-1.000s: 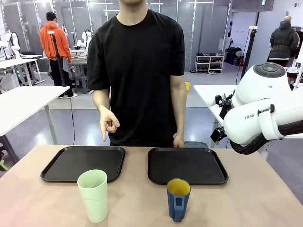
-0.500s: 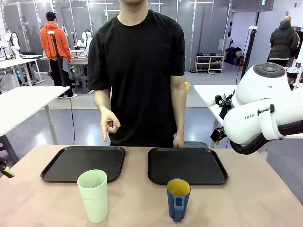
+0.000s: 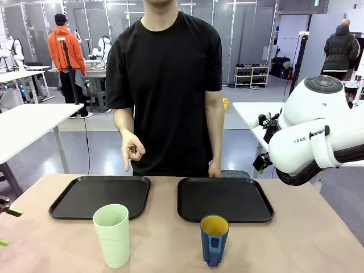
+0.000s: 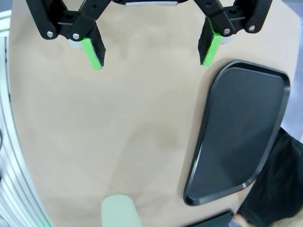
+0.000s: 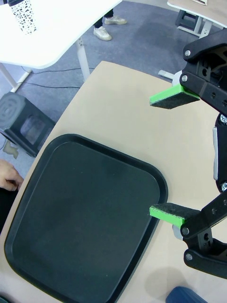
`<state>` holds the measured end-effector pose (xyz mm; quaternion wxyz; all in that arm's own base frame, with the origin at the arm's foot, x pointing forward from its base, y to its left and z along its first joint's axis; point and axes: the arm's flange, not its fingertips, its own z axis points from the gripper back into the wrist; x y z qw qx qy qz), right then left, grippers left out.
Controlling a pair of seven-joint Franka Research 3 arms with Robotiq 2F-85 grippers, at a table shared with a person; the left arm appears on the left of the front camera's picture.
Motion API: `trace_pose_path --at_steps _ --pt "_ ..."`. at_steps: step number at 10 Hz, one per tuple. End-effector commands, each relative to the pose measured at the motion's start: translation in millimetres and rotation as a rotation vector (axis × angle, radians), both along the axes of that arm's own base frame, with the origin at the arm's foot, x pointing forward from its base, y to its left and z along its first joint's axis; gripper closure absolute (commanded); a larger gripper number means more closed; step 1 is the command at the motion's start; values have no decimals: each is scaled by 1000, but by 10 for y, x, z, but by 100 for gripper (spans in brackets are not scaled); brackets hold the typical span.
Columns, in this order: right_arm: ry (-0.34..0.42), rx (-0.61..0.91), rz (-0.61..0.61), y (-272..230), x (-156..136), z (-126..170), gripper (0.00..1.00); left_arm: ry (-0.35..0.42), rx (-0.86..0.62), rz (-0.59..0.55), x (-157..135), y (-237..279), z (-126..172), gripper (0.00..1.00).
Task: Sort and store the cups by type.
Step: Pick up the Reusable plastic cup.
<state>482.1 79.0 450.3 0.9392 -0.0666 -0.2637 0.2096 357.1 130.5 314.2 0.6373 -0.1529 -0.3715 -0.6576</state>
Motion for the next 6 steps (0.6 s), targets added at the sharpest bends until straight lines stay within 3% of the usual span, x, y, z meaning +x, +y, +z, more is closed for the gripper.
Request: trace_pose_path --at_steps 1,2,6 --pt "-1 -2 2 -5 2 3 0 -19 -83 12 -111 -123 -176 0" --pt "-1 -2 2 -5 2 3 0 0 0 0 0 0 0 0" --pt "-1 -2 2 -5 2 3 0 0 0 0 0 0 0 0"
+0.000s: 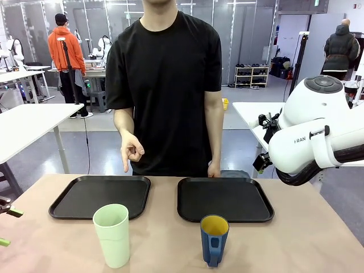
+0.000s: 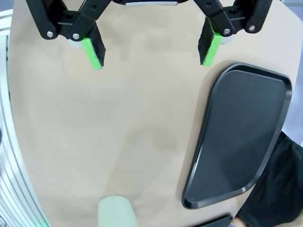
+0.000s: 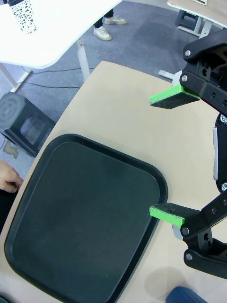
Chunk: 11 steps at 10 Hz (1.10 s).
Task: Sort and store the cups by type.
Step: Pick up the Reusable plastic cup.
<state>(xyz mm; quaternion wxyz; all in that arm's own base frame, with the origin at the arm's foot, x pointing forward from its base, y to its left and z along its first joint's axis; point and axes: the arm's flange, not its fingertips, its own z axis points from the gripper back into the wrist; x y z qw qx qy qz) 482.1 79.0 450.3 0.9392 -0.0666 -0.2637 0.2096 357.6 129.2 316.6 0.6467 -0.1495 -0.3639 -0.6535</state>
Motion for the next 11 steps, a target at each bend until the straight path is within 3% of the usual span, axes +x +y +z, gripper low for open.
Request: trace_pose_path --at_steps 1,2,3,5,11 --pt "-1 -2 2 -6 2 4 0 -13 -14 -18 -5 13 -25 0" --pt "-1 -2 2 -6 2 4 0 0 0 0 0 0 0 0" --pt "-1 -2 2 -6 2 4 0 13 -64 -93 68 22 -87 0" --pt "-1 -2 2 -6 2 4 0 61 -164 -173 102 82 -240 0" --pt "-1 -2 2 -6 2 4 0 93 -504 -191 89 -50 -811 0"
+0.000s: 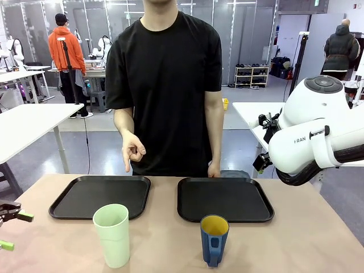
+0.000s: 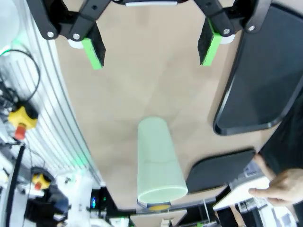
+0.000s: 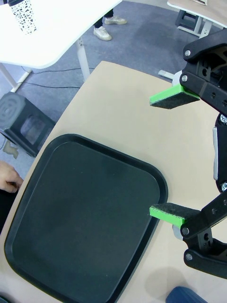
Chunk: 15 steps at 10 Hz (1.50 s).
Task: Sort and store the cups by type.
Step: Pick up the Reusable plastic cup.
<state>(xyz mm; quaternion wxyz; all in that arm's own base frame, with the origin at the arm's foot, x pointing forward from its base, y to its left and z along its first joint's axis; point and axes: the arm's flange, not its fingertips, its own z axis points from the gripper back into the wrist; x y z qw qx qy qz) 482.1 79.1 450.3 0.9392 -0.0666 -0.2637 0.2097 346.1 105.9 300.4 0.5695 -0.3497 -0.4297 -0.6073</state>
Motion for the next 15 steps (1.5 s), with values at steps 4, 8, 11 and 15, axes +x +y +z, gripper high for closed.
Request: trace_pose_path --at_steps 4,8,11,15 --pt "-1 -2 2 -6 2 4 0 -22 -203 103 307 144 -878 0" --pt "-1 -2 2 -6 2 4 0 15 -296 63 347 107 -962 0" --pt "-1 -2 2 -6 2 4 0 59 -268 90 23 -117 -184 0" --pt "-1 -2 2 -6 2 4 0 61 -278 80 18 -108 -185 0"
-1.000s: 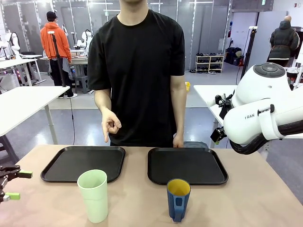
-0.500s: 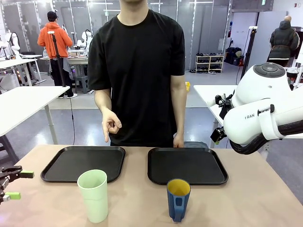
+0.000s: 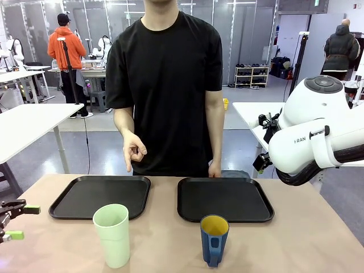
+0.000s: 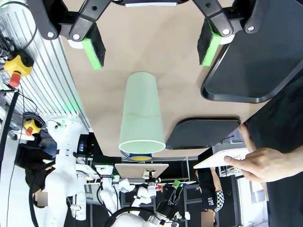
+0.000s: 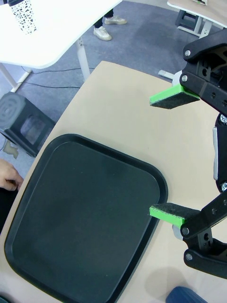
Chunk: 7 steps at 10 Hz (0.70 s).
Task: Sort and store the cups by type.
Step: Pick up the Reusable plastic cup.
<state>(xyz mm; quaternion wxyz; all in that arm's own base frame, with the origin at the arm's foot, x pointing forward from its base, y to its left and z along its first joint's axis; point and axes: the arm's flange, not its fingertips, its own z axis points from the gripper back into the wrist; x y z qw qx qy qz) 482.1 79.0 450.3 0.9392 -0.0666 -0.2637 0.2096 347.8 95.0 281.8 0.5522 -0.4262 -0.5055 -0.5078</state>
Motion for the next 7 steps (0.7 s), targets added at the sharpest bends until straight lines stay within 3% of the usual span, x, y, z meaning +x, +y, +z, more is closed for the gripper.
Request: trace_pose_path --at_steps 1,7 --pt "-1 -2 2 -6 2 4 0 -11 6 10 83 -122 -53 0" --pt "-1 -2 2 -6 2 4 0 -17 72 -115 348 -652 -171 0"
